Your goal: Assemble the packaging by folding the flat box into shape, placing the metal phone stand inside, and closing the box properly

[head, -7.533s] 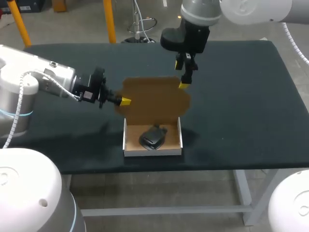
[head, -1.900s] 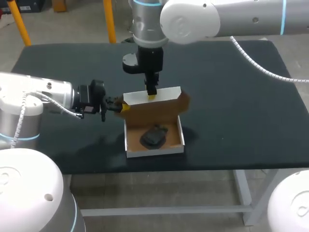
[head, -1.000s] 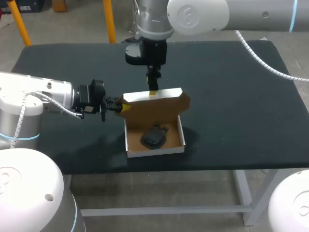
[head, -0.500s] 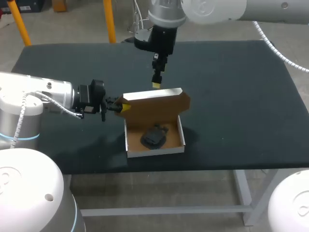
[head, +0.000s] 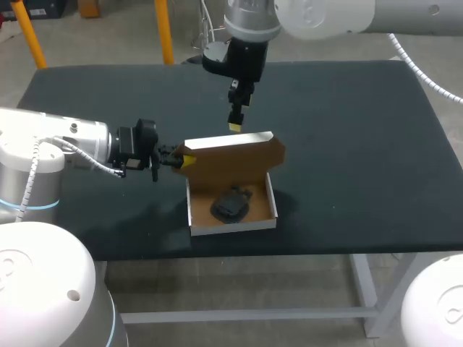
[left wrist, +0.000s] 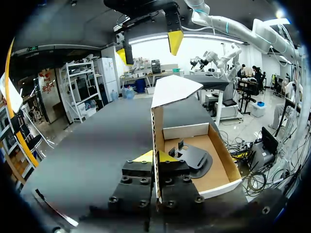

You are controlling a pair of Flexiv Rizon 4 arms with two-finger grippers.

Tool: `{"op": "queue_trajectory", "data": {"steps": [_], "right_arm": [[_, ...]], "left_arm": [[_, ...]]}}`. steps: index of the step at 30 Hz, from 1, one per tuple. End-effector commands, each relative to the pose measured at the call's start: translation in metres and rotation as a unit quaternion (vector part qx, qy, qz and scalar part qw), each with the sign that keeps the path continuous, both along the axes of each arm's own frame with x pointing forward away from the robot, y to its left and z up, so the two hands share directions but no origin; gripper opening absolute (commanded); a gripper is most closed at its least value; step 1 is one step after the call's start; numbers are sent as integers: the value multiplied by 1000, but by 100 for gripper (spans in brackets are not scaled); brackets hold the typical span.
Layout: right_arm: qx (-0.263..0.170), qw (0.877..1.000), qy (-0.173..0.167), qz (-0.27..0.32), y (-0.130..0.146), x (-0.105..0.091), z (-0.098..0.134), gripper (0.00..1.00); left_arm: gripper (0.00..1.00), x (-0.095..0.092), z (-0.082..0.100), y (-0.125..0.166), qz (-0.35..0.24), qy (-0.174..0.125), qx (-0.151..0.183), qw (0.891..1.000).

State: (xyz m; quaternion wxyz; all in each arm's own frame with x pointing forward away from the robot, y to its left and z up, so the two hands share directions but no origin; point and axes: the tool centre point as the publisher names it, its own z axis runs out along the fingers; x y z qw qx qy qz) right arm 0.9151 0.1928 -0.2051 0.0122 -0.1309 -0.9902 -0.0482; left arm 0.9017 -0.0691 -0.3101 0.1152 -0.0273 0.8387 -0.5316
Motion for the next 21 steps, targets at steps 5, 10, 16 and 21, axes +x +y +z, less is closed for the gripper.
{"op": "queue_trajectory", "data": {"steps": [5, 10, 16, 21], "right_arm": [[-4, 1000, 7, -27, -5, 5, 0, 100], [-7, 997, 19, -68, -9, 8, 0, 100], [-5, 993, 29, -117, -14, 6, -1, 100], [4, 990, 38, -139, -17, 4, -1, 100]], "left_arm": [[0, 0, -1, 0, 0, -1, -1, 1000], [0, 2, 1, 1, 1, -10, -2, 1000], [0, 2, -1, 3, -4, -36, 6, 999], [0, 1, -2, 2, -6, -49, 6, 999]]}}
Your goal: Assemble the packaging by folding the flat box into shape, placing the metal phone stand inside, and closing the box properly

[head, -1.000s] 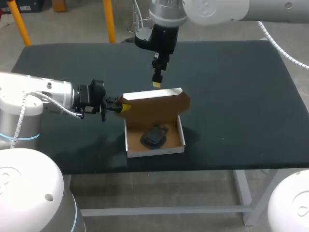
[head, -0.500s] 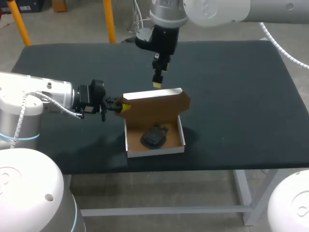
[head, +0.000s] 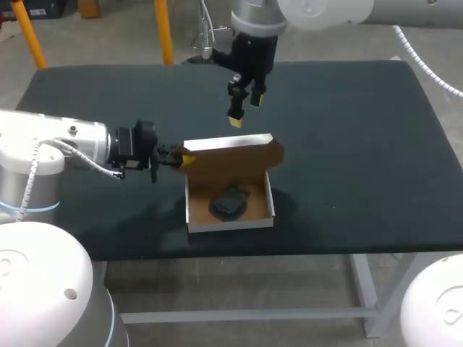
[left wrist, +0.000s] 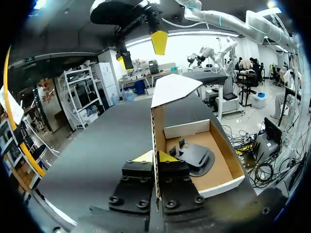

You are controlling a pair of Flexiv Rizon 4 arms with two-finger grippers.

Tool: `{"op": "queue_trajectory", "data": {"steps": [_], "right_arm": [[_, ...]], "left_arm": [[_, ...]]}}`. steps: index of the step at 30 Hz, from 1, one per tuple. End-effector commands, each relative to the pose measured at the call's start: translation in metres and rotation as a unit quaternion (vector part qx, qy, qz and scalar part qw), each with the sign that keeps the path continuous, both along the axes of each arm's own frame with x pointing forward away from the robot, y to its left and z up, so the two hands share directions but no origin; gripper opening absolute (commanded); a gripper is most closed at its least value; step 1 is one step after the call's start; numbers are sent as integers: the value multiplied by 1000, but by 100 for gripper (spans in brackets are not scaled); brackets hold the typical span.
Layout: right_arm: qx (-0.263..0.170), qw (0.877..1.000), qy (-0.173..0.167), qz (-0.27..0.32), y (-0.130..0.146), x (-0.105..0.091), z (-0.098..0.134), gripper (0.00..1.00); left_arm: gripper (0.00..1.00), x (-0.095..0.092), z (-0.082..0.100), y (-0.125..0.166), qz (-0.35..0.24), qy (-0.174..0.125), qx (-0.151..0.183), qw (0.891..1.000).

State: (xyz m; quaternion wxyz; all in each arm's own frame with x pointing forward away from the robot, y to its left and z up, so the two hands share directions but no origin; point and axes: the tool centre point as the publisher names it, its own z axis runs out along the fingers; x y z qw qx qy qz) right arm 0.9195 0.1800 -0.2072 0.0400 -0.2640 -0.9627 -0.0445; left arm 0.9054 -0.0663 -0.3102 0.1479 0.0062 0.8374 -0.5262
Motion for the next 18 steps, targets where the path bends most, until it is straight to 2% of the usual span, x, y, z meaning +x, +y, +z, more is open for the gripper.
{"op": "queue_trajectory", "data": {"steps": [1, 18], "right_arm": [[6, 1000, 4, -11, -5, -1, 1, 100], [19, 995, 31, -90, -18, -12, -5, 100]], "left_arm": [[0, -2, -2, -1, 2, -10, -1, 1000], [0, -6, -8, 1, -6, -71, -8, 997]]}}
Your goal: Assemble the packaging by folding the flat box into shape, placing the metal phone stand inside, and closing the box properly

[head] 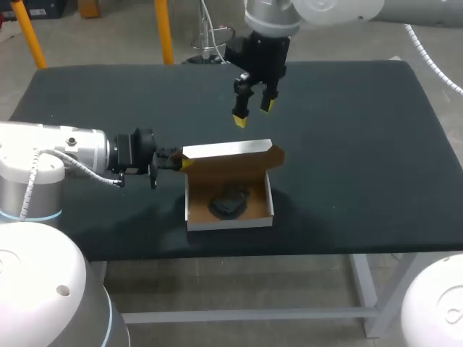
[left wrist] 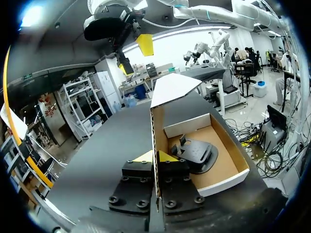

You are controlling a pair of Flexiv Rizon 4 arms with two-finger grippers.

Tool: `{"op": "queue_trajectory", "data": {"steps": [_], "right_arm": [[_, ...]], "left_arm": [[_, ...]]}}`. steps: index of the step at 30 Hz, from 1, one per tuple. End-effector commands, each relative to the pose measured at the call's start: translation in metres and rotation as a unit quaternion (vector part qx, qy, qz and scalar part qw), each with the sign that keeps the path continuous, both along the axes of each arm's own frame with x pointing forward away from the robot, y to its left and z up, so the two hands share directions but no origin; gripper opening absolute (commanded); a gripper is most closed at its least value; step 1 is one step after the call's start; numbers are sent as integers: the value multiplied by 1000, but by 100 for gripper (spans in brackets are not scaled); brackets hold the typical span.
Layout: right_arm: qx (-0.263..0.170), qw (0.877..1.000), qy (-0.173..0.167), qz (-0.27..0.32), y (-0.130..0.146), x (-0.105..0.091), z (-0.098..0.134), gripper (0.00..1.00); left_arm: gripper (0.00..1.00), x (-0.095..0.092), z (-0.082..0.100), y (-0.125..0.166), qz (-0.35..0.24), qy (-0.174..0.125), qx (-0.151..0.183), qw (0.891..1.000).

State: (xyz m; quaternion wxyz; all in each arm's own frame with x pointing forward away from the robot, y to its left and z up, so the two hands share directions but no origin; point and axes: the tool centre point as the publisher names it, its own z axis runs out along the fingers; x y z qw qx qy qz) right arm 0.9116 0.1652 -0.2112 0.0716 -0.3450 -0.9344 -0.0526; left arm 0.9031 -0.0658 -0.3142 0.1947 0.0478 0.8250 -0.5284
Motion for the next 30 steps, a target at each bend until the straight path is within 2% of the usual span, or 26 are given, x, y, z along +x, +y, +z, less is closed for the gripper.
{"op": "queue_trajectory", "data": {"steps": [1, 16, 30], "right_arm": [[5, 1000, 0, -8, -4, -5, -1, 100], [17, 997, 26, -71, -17, -21, -15, 100], [38, 993, 52, -103, -27, -36, -29, 100]], "left_arm": [[0, -4, -4, 1, 2, -12, -8, 1000], [0, -13, -6, 2, -16, -80, -4, 997], [0, -17, -12, -2, -29, -120, 14, 992]]}}
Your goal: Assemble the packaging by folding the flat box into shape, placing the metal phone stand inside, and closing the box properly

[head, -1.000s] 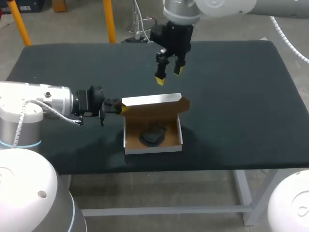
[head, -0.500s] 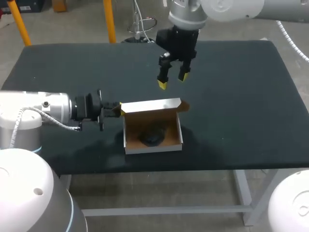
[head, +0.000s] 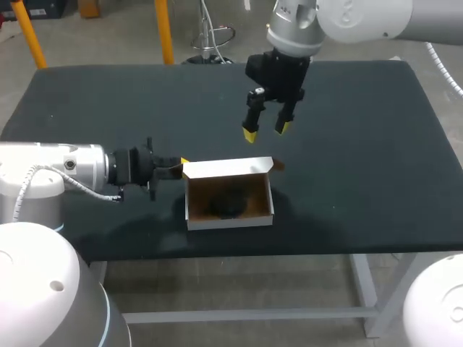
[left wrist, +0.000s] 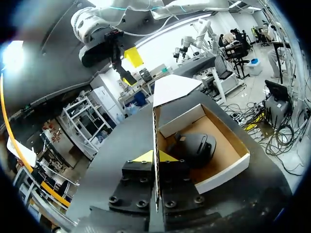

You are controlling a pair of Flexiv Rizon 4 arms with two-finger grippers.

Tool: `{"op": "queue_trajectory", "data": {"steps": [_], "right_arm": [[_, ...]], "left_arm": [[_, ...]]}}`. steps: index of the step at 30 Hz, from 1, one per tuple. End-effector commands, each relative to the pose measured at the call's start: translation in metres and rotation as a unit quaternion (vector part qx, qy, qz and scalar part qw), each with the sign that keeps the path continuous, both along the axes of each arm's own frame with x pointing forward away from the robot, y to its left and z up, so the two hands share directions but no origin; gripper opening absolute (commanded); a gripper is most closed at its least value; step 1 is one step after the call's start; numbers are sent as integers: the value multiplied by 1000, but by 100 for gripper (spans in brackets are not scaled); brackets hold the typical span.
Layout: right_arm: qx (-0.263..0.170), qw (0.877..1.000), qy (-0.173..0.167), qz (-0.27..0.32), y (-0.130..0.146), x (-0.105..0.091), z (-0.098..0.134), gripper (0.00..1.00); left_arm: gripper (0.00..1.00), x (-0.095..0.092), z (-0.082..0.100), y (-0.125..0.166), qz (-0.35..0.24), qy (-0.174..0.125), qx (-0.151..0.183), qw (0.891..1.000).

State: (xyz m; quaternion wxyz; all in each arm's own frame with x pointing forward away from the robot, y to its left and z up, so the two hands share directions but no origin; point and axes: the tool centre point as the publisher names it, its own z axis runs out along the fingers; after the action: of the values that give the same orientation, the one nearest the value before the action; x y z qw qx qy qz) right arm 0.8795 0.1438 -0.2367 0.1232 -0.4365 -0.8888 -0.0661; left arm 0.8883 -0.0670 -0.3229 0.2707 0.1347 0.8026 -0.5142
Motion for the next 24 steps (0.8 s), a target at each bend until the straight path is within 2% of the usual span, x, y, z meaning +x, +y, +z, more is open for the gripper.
{"op": "queue_trajectory", "data": {"steps": [1, 3, 23, 24], "right_arm": [[19, 1000, 0, -6, -6, -5, -3, 100], [27, 1000, -3, -11, -8, -9, -3, 100], [27, 1000, -3, -11, -8, -9, -3, 100], [28, 999, 6, -16, -8, -8, -4, 100]], "left_arm": [[0, -2, -3, -1, 3, -13, 4, 1000], [0, -3, -3, -1, 3, -22, 12, 1000], [0, -3, -3, -1, 3, -22, 12, 1000], [0, -3, -3, -1, 3, -22, 12, 1000]]}}
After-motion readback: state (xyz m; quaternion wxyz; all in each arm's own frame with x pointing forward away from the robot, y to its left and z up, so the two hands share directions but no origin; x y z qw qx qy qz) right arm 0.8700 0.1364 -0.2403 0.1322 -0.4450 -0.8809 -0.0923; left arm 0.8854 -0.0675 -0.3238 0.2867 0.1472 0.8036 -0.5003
